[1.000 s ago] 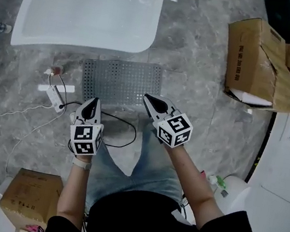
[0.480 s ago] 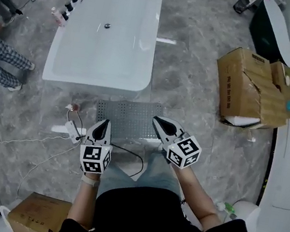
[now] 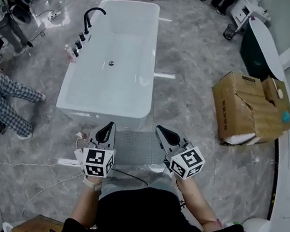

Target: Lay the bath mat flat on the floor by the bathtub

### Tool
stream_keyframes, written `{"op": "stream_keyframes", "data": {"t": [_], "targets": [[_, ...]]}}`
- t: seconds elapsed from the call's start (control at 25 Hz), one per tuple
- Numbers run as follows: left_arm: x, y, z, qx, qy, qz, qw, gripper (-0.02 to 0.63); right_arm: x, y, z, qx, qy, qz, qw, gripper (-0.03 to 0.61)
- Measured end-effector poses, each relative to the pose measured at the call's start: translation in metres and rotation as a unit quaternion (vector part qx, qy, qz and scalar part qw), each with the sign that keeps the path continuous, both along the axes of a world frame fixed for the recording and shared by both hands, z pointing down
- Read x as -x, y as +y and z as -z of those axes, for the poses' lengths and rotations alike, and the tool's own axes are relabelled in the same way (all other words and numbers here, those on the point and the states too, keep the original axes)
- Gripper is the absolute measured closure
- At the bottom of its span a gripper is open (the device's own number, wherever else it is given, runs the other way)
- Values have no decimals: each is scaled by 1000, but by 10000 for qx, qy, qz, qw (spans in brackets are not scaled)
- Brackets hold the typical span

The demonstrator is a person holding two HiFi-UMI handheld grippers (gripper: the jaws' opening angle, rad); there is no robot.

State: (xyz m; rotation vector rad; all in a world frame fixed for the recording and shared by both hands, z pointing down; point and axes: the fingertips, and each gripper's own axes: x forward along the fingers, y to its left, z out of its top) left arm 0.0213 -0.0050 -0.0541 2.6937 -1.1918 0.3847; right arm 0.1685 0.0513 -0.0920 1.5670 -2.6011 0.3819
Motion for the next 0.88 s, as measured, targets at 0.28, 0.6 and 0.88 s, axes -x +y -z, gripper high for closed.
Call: {"op": "stream_keyframes", "data": {"t": [0.28, 0.6, 0.88], "targets": [[0, 8, 59, -437, 117, -120, 9989, 595, 12, 9, 51, -457, -178, 113, 9987, 554], [2, 15, 75, -496, 195, -160, 9985, 595, 10, 23, 63, -694, -314, -46, 9971, 554], [5, 22, 75, -488, 193, -151, 9985, 595, 5, 30, 56, -663, -332, -199, 9970, 554]]}}
